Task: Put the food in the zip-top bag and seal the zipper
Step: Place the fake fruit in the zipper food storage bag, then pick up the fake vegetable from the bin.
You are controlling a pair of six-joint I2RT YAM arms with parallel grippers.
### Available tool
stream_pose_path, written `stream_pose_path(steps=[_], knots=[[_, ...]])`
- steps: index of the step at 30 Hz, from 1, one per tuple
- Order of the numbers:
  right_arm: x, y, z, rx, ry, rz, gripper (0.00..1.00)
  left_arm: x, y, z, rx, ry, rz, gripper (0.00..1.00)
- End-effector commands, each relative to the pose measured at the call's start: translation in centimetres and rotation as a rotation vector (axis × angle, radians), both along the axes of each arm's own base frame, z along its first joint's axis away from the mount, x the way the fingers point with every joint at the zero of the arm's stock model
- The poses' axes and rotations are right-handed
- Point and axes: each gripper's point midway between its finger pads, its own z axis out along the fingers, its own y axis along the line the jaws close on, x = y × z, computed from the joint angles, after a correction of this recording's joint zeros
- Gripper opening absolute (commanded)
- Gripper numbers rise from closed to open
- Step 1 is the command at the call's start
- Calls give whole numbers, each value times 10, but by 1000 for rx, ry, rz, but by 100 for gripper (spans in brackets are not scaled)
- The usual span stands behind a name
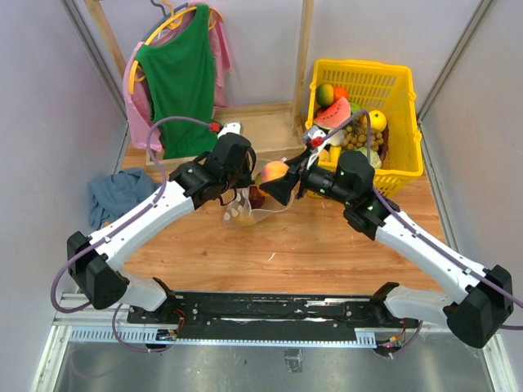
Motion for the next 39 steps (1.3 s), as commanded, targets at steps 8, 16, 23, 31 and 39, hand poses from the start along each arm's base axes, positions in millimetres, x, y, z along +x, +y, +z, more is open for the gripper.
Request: stream_pose_path(steps=[8,16,23,31,39], knots=[[8,21,-43,-53,49,18,81,-1,-1,16,-72,-41,1,0],[10,20,-51,-90,64,11,98,-2,-1,15,-77,-36,-3,0],[9,6,-31,-118,28,-33,98,-3,-1,13,-74,-34,-1,0],[24,-42,-2,-272,-39,-242,98,-3,9,14,-43,-53,21,0],[67,-113,9,-421,49,-545,98,-6,14,19,-48,-73,21,0]])
